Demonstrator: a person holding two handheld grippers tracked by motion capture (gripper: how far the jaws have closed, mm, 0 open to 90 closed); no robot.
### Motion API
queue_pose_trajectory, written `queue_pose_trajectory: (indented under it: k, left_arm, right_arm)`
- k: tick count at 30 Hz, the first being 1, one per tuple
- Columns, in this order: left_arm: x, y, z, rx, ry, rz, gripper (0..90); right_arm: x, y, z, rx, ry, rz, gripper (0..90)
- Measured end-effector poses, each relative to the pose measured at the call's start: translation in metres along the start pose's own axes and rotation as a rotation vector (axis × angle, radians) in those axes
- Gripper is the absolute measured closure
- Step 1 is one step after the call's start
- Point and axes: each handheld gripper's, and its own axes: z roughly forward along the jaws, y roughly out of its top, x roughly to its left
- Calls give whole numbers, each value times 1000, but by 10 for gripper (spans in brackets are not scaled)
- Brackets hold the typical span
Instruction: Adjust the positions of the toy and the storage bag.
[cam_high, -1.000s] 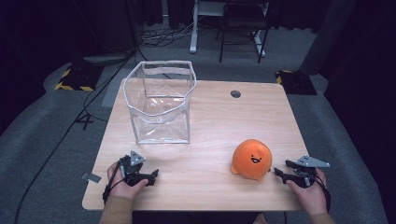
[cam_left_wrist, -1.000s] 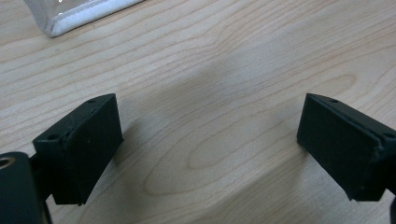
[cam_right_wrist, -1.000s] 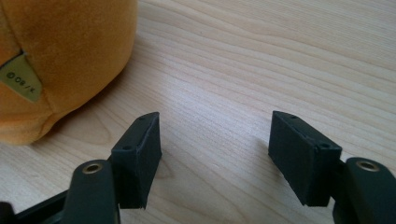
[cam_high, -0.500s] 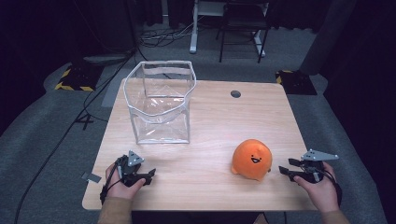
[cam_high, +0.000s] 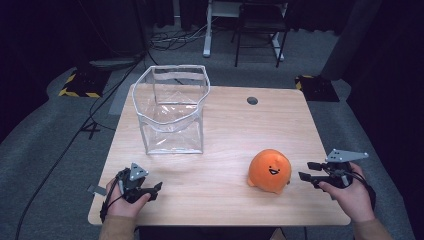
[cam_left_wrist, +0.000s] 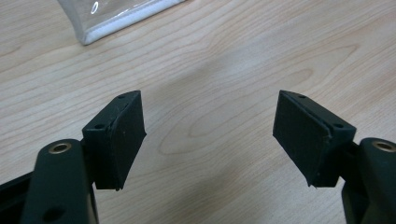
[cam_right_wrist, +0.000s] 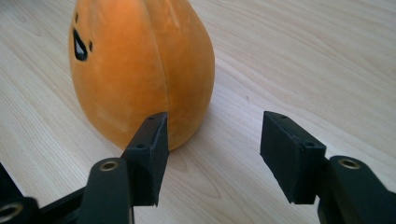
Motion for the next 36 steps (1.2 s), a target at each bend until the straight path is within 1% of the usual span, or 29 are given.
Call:
queue_pose_trajectory:
  k: [1, 5, 8, 9, 10, 11, 13, 19, 22, 23, 27, 29, 30, 31, 32, 33, 34, 36]
  left_arm:
    - [0, 0, -1, -3, 3, -2, 254]
    - [1, 0, -2, -1, 2, 4, 255]
    - [2, 0, -2, 0, -1, 7, 256]
    - [2, 1, -2, 1, -2, 6, 256]
    - [2, 1, -2, -3, -1, 1, 256]
    - [2, 2, -2, -4, -1, 6, 256]
    - [2, 3, -2, -10, -2, 5, 256]
    - [2, 4, -1, -6, -7, 12, 257]
    - [3, 4, -1, -9, -5, 6, 257]
    - [3, 3, -1, -8, -3, 5, 257]
    - [4, 3, -1, -10, -3, -2, 257]
    - [4, 3, -1, -10, -4, -3, 258]
    - [4, 3, -1, -8, -5, -3, 258]
    - [4, 3, -1, -10, -5, -2, 258]
    - [5, 3, -1, -10, -3, 1, 258]
    - [5, 3, -2, -9, -2, 1, 258]
    - [5, 2, -2, -8, -3, 2, 258]
    - [5, 2, -2, -9, -3, 2, 258]
  right_arm:
    - [0, 0, 0, 0, 0, 0, 428]
    - [2, 13, -5, 3, 8, -20, 435]
    - [8, 26, -6, 6, 19, -55, 426]
    - [8, 26, -6, 6, 19, -55, 426]
    - [10, 30, -5, 7, 23, -64, 423]
    - [12, 33, -5, 8, 28, -71, 420]
    - [16, 40, -3, 12, 37, -88, 417]
    - [27, 58, 5, 19, 54, -126, 411]
    - [33, 68, 12, 22, 68, -146, 411]
    - [33, 68, 12, 22, 68, -146, 411]
    - [34, 75, 22, 33, 81, -149, 433]
    - [35, 75, 35, 71, 107, -145, 525]
    - [35, 75, 35, 71, 107, -145, 525]
    - [35, 74, 39, 84, 114, -142, 585]
    - [37, 74, 42, 85, 116, -135, 683]
    - [37, 75, 41, 93, 102, -138, 710]
    - [37, 75, 41, 93, 102, -138, 710]
    - [38, 78, 38, 101, 87, -140, 747]
